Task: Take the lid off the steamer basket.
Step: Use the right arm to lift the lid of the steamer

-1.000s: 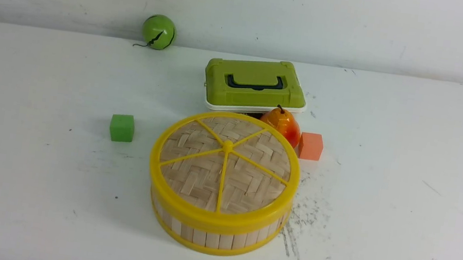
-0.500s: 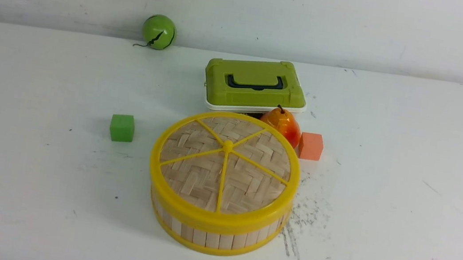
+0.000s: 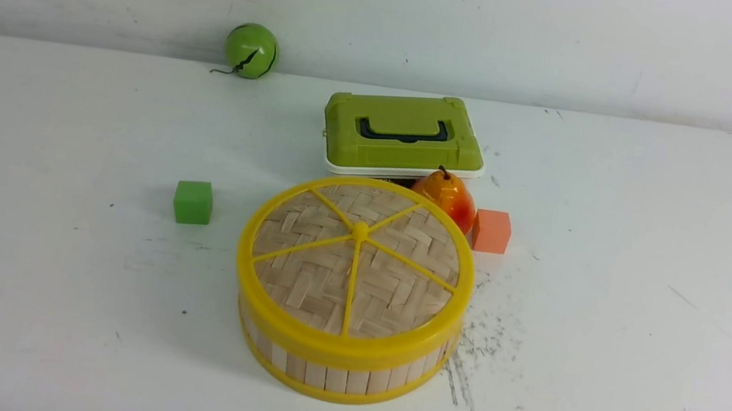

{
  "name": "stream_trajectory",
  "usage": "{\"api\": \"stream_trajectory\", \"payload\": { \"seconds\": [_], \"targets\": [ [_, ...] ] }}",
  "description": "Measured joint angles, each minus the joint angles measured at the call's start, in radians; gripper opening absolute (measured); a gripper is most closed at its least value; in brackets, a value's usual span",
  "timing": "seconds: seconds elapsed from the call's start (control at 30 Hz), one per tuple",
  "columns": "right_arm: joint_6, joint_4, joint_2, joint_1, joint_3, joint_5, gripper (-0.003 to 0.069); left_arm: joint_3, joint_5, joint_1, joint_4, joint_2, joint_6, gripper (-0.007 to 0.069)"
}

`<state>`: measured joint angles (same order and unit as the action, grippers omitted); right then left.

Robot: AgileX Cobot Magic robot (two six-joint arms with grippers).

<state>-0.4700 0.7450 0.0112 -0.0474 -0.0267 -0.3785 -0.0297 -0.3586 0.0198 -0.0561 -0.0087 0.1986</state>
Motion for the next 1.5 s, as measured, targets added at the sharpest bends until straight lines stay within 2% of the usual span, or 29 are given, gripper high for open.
{"api": "stream_trajectory", "payload": {
  "seconds": [0.07, 0.3, 0.4, 0.57, 0.63, 0.77, 0.9, 0.97, 1.0, 1.07, 1.13, 1.17, 1.2, 1.23, 1.27, 1.33, 1.47, 1.5],
  "targets": [
    [-0.015, 0.052, 0.0, 0.0, 0.0, 0.009, 0.0135, 0.0, 0.0, 0.0, 0.0, 0.0, 0.0, 0.0239],
    [0.059, 0.034, 0.0, 0.0, 0.0, 0.029, 0.0143, 0.0, 0.0, 0.0, 0.0, 0.0, 0.0, 0.0239],
    [0.128, 0.034, 0.0, 0.0, 0.003, 0.029, 0.0144, 0.0, 0.0, 0.0, 0.0, 0.0, 0.0, 0.0239],
    [0.378, 0.026, -0.007, 0.0, 0.122, 0.007, 0.0134, 0.0, 0.0, 0.0, 0.0, 0.0, 0.0, 0.0239],
    [0.592, 0.002, -0.089, 0.0, 0.275, -0.027, 0.0075, 0.0, 0.0, 0.0, 0.0, 0.0, 0.0, 0.0239],
    [0.837, -0.048, -0.3, 0.0, 0.511, -0.15, -0.0015, 0.0, -0.001, 0.0, 0.0, 0.0, 0.0, 0.0239],
    [1.056, -0.073, -0.569, 0.0, 0.807, -0.401, -0.0022, 0.0, -0.001, 0.0, 0.0, 0.0, 0.0, 0.0239],
    [1.111, -0.075, -0.637, 0.0, 0.891, -0.499, -0.0022, 0.0, -0.001, 0.0, 0.0, 0.0, 0.0, 0.0239],
    [1.166, -0.077, -0.758, 0.0, 0.994, -0.635, -0.0022, 0.0, -0.001, 0.0, 0.0, 0.0, 0.0, 0.0239],
    [1.212, -0.083, -0.843, 0.009, 1.085, -0.74, -0.0019, 0.0, -0.001, 0.0, 0.0, 0.0, 0.0, 0.0239],
    [1.242, -0.111, -0.97, 0.057, 1.198, -0.84, -0.0011, 0.0, -0.002, 0.0, 0.0, 0.0, 0.0, 0.0239],
    [1.242, -0.114, -0.979, 0.062, 1.207, -0.84, -0.0011, 0.0, -0.002, 0.0, 0.0, 0.0, 0.0, 0.0239],
    [1.245, -0.149, -1.047, 0.115, 1.272, -0.855, -0.0009, 0.0, -0.003, 0.0, 0.0, 0.0, 0.0, 0.0239],
    [1.243, -0.154, -1.054, 0.122, 1.28, -0.857, -0.0008, 0.0, -0.003, 0.0, 0.0, 0.0, 0.0, 0.0239],
    [1.221, -0.208, -1.111, 0.188, 1.339, -0.864, -0.0008, 0.0, -0.004, 0.0, 0.0, 0.0, 0.0, 0.0239],
    [1.14, -0.314, -1.185, 0.283, 1.413, -0.869, -0.0007, 0.0, -0.004, 0.0, 0.0, 0.0, 0.0, 0.0239],
    [0.996, -0.447, -1.275, 0.391, 1.493, -0.873, -0.0007, 0.0, -0.004, 0.0, 0.0, 0.0, 0.0, 0.0239],
    [0.917, -0.52, -1.339, 0.441, 1.545, -0.877, -0.0005, 0.0, -0.004, 0.0, 0.0, 0.0, 0.0, 0.0239]
  ]
}}
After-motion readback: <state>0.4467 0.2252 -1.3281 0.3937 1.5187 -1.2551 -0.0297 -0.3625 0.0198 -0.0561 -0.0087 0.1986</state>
